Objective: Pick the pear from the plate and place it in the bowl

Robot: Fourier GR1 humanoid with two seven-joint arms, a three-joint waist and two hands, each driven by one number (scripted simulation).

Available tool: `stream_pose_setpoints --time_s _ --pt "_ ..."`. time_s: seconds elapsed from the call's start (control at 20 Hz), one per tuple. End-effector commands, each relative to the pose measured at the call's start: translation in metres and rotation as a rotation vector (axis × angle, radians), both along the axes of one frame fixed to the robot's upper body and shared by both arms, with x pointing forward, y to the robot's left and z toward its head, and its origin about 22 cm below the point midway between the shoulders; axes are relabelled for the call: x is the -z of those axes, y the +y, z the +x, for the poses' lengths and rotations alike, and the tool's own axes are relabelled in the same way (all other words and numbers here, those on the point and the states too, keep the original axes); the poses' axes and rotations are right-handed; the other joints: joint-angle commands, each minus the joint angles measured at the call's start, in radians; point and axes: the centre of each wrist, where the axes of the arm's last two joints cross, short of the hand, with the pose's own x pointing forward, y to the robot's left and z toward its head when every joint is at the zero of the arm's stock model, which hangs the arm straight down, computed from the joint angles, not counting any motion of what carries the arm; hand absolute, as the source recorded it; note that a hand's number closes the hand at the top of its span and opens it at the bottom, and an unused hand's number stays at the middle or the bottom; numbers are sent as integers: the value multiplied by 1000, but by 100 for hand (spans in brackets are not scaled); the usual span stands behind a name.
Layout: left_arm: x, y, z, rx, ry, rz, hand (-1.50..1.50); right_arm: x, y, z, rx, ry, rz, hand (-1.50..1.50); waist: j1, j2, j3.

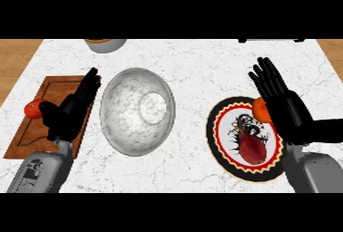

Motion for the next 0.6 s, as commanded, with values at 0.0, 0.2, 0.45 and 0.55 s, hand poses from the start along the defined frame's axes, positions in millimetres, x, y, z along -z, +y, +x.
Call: stream_pose_setpoints --time_s 0.0,0.2,0.45,0.55 --pt "-24 6 7 -43 -58 17 0 6 23 0 -134 32 51 -150 -3 12 -34" --pt "-47 41 13 -149 -237 -5 0 3 91 -8 -581 155 113 -150 53 14 -35" --pt "-38 78 -4 -207 -238 -47 0 11 74 -18 -202 -40 -314 -150 -2 9 -36" --pt "-41 85 -10 -223 -247 -56 0 2 64 -45 -278 -102 -342 -150 -17 7 -35"
